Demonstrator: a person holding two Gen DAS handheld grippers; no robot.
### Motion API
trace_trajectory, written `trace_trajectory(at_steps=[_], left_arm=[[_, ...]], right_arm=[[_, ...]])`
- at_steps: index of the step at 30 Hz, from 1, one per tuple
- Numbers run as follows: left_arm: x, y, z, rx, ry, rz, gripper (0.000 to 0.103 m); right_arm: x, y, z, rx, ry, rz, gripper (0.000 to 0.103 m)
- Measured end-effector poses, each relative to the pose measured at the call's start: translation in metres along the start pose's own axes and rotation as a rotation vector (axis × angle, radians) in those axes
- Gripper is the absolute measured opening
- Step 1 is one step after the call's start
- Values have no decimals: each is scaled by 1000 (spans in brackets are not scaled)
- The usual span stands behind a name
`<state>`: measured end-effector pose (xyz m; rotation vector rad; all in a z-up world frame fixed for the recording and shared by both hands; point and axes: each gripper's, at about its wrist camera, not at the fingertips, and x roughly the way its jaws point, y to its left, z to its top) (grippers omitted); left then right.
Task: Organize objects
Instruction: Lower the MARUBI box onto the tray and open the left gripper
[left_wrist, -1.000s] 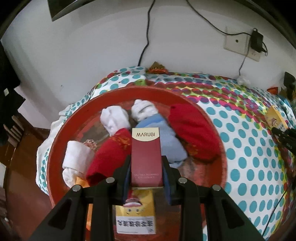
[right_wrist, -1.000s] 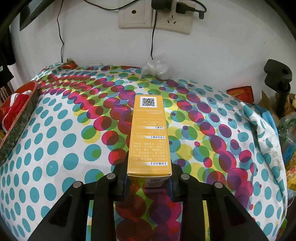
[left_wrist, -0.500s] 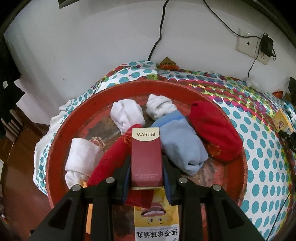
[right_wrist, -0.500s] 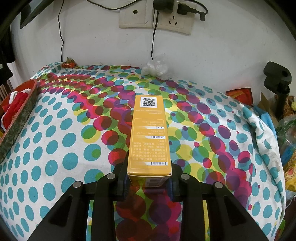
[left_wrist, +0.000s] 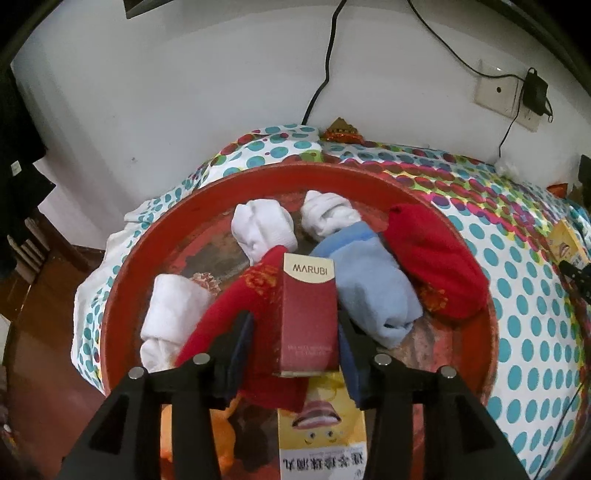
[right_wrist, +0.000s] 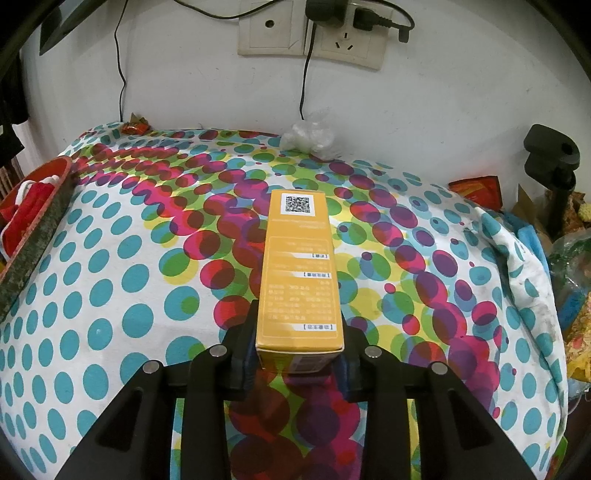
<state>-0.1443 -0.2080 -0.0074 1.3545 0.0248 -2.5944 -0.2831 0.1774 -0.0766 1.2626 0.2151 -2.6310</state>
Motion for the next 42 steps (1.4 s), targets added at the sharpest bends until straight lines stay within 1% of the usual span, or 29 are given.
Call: trace_trajectory(at_steps=[1,2,5,6,7,10,11,13,15,17,21,22,26,30,32,34,37,42], left_arm=[[-4,0,0,-3,-8,-4,60],[-10,-2,-1,1,-25,-3,67],[-26,-9,-1,42,-75,34,71],[-31,-12,-2,58,-86,43,71],[-37,-13,-3,63,-96,47,71],[-52,-13,-7,51,-108,18,71],[-58,-13,-10,43,-112,17,72],[-66,-13,-16,41,-122,19,72],[-72,-14,-24,42,-114,30,72],[-77,-14,-33,43,-103,21,72],[-81,-11,-54,20,-92,22,72],[-81,-11,-59,20,-86,26,72],[-78,-10,-78,12,-59,59,72],[-75,-3,-90,-42,-25,18,72],[-75,-1,-90,-43,-21,22,72],[-77,1,-89,-47,-30,35,72],[-81,6,-89,-57,-36,33,72],[-83,9,-89,-66,-27,25,72]], right_arm=[[0,-2,0,1,0,1,32],[0,5,0,0,0,-2,33],[0,-10,1,0,0,-8,34],[0,-10,1,0,0,-6,34],[0,-1,0,0,0,-6,34],[0,3,0,0,0,-6,34],[0,-3,1,1,0,-6,34],[-1,5,1,-1,0,-8,34],[-1,3,1,-2,-1,-9,34],[-1,7,1,1,0,-6,34],[0,-5,1,-3,-1,-9,34],[-1,-8,1,-7,-2,-12,32],[0,-31,1,-26,-5,-45,29],[1,-69,1,24,3,-47,29],[0,-87,1,35,2,-48,29],[-4,-106,2,46,-3,-33,29],[-11,-136,7,64,-20,-5,29],[-25,-177,21,39,-53,40,29]])
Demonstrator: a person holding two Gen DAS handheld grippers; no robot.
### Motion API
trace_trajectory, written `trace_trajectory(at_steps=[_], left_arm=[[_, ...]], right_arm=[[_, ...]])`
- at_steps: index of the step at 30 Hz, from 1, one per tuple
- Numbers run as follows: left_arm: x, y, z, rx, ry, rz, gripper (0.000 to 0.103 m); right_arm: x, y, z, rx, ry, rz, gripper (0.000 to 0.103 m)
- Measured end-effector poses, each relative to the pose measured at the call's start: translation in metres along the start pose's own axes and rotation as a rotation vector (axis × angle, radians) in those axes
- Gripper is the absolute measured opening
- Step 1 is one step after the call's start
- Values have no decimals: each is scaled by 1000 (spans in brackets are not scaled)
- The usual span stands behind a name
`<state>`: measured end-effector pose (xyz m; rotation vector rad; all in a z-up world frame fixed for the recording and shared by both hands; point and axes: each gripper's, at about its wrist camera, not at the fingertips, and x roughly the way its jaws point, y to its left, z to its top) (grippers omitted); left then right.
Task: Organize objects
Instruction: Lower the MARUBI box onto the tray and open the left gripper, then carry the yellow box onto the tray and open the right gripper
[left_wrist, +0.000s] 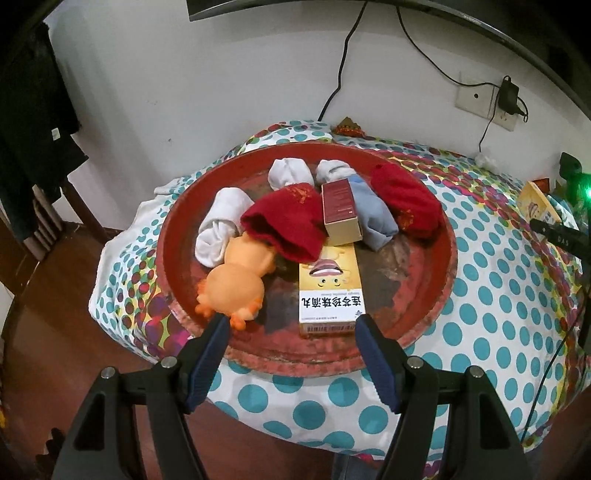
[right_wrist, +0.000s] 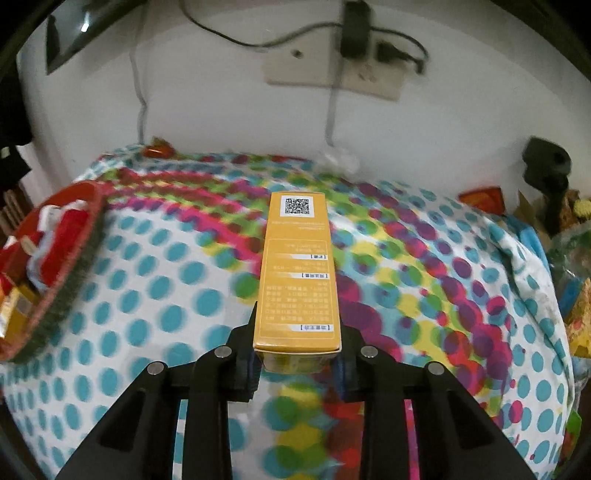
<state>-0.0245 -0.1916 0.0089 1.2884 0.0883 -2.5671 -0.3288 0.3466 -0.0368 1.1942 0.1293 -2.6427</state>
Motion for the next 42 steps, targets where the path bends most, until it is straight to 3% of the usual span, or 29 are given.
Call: trace_trajectory(at_steps=[14,20,27,36,39,42], left_arm=[[-1,15,0,-30,20,10,72],[-2,23,1,-39,23,20,72],[1,34,2,-64,43,20,72],[4,44,2,-86,52,28,72],[6,47,2,-94,58,30,72],[9,48,1,-103,72,26,72]], right_arm=[[-25,-96,41,-197,-30,214,29],[-18,-176,50,-244,-8,248,29],[-5,-312,63,-264,0,252,29],[33,-345,87,-246,24,225,29],[27,-342,78,-240,23,219,30],[23,-334,76,-239,21,206,46]])
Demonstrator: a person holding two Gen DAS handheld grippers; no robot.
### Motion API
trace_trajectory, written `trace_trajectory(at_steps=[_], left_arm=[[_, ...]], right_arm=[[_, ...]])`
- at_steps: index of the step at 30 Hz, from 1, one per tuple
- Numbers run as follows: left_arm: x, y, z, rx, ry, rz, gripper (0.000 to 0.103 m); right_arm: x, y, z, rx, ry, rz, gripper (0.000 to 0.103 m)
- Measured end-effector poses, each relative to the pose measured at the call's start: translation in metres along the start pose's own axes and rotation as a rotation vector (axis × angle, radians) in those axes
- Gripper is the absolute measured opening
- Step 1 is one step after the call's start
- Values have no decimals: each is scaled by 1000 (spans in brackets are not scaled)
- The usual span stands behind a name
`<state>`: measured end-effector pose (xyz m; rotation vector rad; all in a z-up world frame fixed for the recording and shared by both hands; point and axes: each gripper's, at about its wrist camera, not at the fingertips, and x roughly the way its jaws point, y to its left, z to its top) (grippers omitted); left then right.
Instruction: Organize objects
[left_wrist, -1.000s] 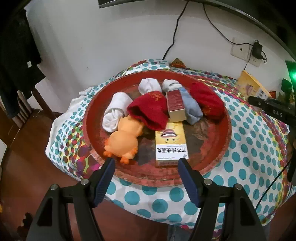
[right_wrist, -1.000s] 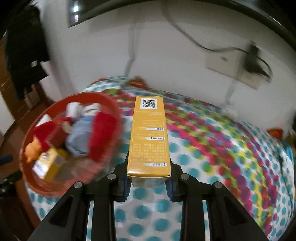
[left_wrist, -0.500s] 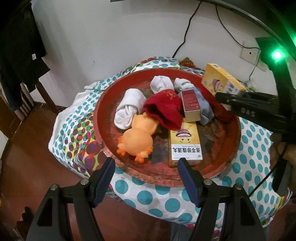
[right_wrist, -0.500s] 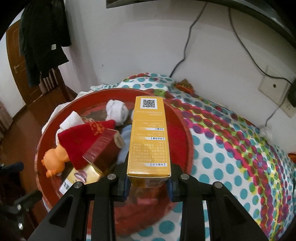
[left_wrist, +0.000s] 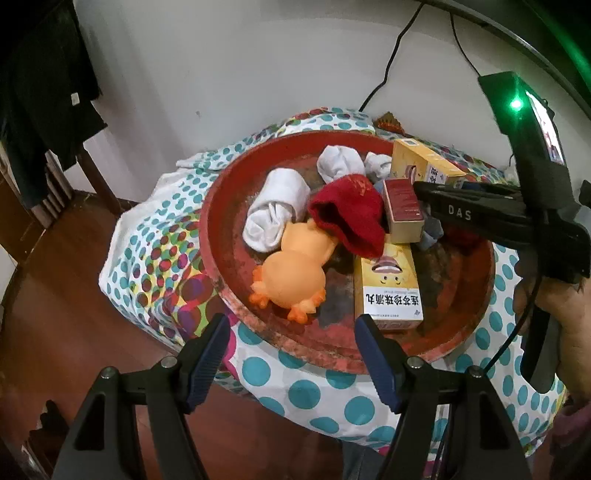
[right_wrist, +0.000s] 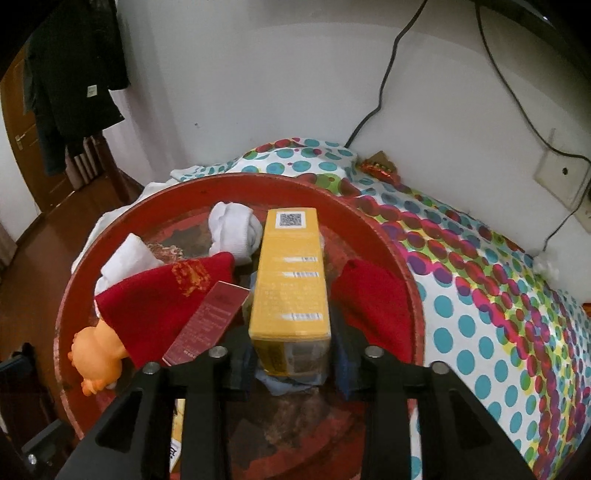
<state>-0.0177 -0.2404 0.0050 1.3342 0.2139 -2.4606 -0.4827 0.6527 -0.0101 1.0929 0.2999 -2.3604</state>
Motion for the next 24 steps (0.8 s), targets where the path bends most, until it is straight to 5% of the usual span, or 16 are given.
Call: trace_trajectory(at_steps=[2,5,8,24], left_arm=[[2,0,-1,-3,10,6,72],[2,-2,-2,5,8,10,72],[1,-3,-2,12,3,16,72],[-2,-9,-3,13,10,28,72]], right_arm=[[-3,4,0,-9,1,-9,63],[-10,42,2,-32,-7,-15,70],[-26,20,-4,-33,16,-7,90],[-75,24,-53,2,157,-67,102]])
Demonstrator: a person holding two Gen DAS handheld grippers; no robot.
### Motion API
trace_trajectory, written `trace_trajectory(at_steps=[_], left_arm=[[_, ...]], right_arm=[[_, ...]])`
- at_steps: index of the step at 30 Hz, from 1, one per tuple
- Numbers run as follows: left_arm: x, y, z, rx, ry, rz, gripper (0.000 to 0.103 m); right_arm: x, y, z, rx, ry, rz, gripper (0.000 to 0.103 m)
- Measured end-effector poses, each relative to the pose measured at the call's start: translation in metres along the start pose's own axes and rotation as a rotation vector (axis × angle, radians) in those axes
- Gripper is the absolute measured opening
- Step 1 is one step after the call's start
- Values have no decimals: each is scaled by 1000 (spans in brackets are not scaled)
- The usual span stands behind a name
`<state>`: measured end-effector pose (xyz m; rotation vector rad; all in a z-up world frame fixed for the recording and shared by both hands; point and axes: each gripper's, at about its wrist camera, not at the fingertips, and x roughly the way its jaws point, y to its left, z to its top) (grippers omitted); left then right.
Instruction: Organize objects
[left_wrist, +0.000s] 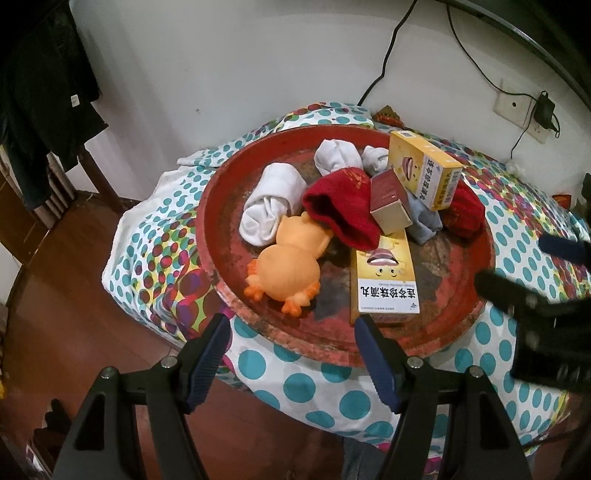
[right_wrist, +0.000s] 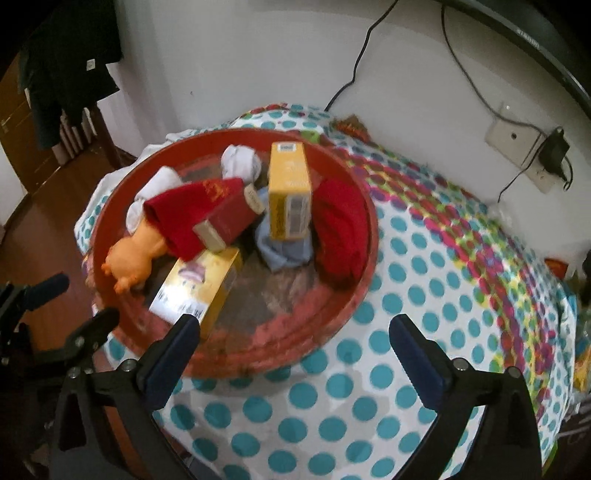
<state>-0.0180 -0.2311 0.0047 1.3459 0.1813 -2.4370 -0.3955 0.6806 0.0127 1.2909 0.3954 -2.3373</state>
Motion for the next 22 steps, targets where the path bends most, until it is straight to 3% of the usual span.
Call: trace_trajectory(at_steps=[3,8,13,17,22], left_arm=[[-1,1,0,-6,-1,-3,72],[1,4,0,-24,8,-5,72],[0,8,1,-53,6,-37,72],[-5,6,0,-26,-26,1,72],[-6,3,0,-19,-25,-9,72]], right_arm=[[-3,22,-9,-20,24,-6,102],[5,6,-19,-42,48,0,102],[2,32,-23,-55,45,-15,102],[0,-6,-28,-41,41,-12,102],[-4,-48,-37,-33,48,-5,102]])
